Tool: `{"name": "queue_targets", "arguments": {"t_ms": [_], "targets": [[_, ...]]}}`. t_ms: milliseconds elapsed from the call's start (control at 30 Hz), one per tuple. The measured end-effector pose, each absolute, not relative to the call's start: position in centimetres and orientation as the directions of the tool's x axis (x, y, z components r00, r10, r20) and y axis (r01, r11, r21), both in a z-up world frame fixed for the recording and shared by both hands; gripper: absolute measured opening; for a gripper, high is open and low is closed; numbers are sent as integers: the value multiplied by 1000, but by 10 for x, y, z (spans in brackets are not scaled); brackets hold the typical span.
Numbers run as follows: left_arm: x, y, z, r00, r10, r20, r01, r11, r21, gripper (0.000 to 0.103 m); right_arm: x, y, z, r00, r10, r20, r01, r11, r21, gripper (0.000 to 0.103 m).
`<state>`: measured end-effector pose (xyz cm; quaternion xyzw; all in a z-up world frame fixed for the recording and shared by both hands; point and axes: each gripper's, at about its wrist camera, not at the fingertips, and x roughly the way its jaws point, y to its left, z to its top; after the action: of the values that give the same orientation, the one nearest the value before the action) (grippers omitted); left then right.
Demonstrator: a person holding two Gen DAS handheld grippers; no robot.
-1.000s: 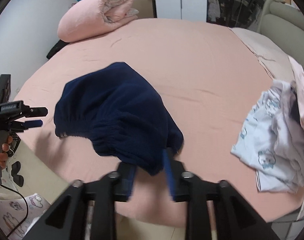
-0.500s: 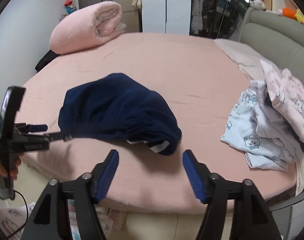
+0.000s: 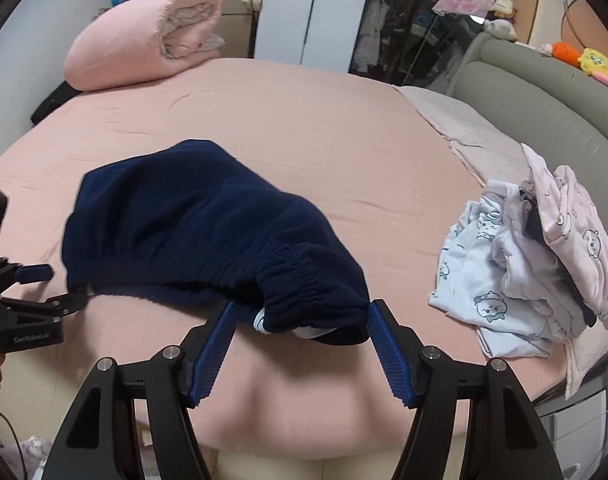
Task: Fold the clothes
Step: 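Open both grippers to release the folded pants onto the bed, then grasp the folded pants edge with the right gripper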
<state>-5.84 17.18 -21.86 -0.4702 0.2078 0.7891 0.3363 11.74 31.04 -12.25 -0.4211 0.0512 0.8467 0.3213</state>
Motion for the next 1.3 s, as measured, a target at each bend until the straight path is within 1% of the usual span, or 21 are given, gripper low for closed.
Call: {"name": "queue_targets", "arguments": {"t_ms": [67,233,367,500,633,700,767,833,900,1133,1267,1300], "targets": [[-57,172,-216,-345,335,-877,-722,-691,20,69,116,313,-126,-419,520,-744,-603,-772,-200,67],[-50,177,-204,-376,352,-857,-717,-696,29,69,113,321,-131,-406,532,-743,-633,-750,-191,67],[-43,180,-195,-400,364,-842,-717,-696,40,69,113,320,-131,-393,566,-725,-647,-730,-219,67],[-44,181,-193,-428,359,-829,-712,-699,65,69,116,323,-128,-378,586,-717,-676,-704,-220,67],[-47,175,-191,-480,331,-813,-664,-743,89,69,119,333,-127,-342,633,-695,-698,-666,-263,67],[-58,178,-191,-489,323,-810,-623,-779,65,69,121,339,-127,-315,665,-677,-710,-638,-297,67],[-67,173,-187,-489,318,-812,-579,-815,29,69,123,344,-129,-311,659,-685,-713,-638,-291,68],[-71,168,-182,-485,323,-813,-560,-829,5,69,125,350,-132,-311,642,-701,-717,-643,-271,71],[-72,168,-180,-485,324,-813,-552,-834,-3,69,124,349,-134,-315,639,-702,-714,-647,-268,71],[-55,179,-174,-531,267,-804,-558,-824,95,69,113,339,-143,-331,626,-706,-694,-668,-268,71],[-50,191,-179,-515,220,-828,-567,-812,137,69,100,329,-155,-345,604,-718,-651,-705,-281,71],[-49,195,-180,-511,205,-835,-569,-809,150,69,96,327,-159,-348,597,-723,-637,-716,-285,67]]}}
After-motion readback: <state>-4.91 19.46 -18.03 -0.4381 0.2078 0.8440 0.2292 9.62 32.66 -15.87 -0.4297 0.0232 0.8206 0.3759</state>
